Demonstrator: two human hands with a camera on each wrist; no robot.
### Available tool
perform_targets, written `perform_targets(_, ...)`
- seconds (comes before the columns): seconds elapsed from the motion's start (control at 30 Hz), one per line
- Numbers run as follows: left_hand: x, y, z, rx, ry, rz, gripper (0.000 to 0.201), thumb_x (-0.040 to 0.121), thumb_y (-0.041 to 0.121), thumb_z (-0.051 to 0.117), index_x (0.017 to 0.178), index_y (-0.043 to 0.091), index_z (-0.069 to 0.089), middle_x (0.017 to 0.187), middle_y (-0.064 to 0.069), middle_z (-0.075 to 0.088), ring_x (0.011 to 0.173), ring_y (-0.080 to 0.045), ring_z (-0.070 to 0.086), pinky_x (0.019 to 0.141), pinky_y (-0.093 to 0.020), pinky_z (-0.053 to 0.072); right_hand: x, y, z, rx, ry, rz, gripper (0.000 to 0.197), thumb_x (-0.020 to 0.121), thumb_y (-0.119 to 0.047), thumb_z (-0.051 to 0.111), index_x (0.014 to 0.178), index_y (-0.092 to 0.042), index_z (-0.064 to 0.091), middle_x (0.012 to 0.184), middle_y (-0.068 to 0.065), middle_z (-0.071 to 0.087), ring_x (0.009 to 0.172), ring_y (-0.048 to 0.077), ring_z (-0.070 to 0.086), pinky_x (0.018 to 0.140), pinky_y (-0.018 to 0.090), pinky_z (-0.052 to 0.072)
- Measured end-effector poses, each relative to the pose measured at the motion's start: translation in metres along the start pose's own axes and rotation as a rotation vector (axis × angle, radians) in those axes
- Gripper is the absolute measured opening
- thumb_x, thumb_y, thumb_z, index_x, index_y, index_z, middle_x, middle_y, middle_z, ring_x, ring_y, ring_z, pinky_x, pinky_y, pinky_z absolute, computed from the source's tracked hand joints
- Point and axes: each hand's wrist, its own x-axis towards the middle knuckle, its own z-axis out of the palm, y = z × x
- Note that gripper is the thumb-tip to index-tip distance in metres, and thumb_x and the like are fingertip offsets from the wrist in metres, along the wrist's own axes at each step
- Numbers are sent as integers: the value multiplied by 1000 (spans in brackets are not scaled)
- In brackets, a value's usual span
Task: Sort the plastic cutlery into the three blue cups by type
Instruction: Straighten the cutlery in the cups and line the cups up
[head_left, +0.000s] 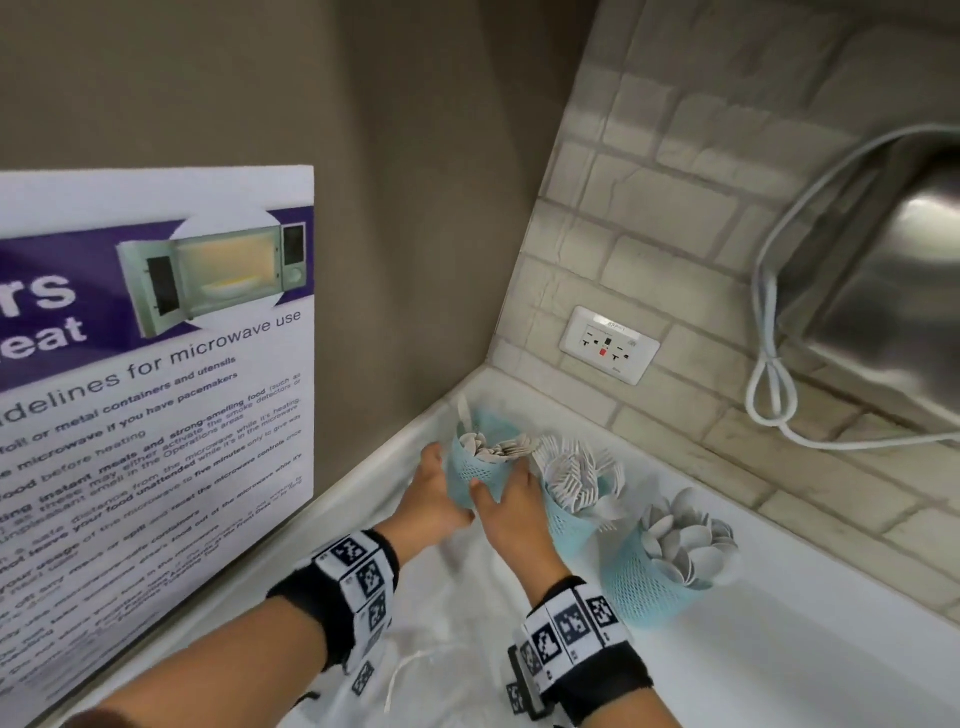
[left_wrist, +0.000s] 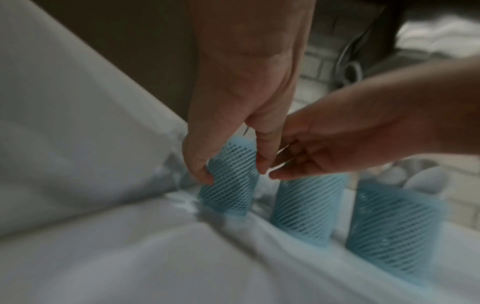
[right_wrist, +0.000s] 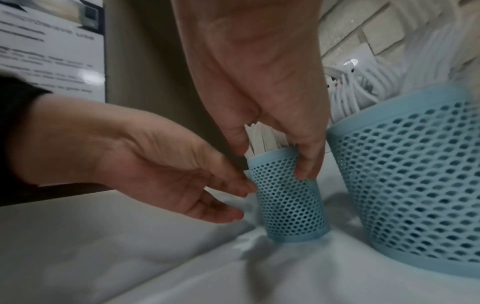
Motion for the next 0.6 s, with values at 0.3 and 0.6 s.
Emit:
perform_targets(0.3, 52, -4, 11, -183, 238, 121, 92, 54, 56, 55, 136, 18, 37, 127, -2, 54, 118, -21, 52, 105, -39, 43, 15, 0, 15, 74, 37, 9, 71, 88, -31, 62, 147, -14, 25, 139, 12, 43, 122, 27, 47, 100, 34, 42)
perform_targets(0.6, 45, -8, 20, -94, 283, 171, 69, 83, 49, 40, 139, 10, 38, 139, -10, 41, 126, -21, 40, 106, -25, 32, 20, -16, 18, -231, 33, 153, 100, 88, -67, 42, 151, -4, -4, 149, 25, 17, 138, 38, 19, 115, 41, 14)
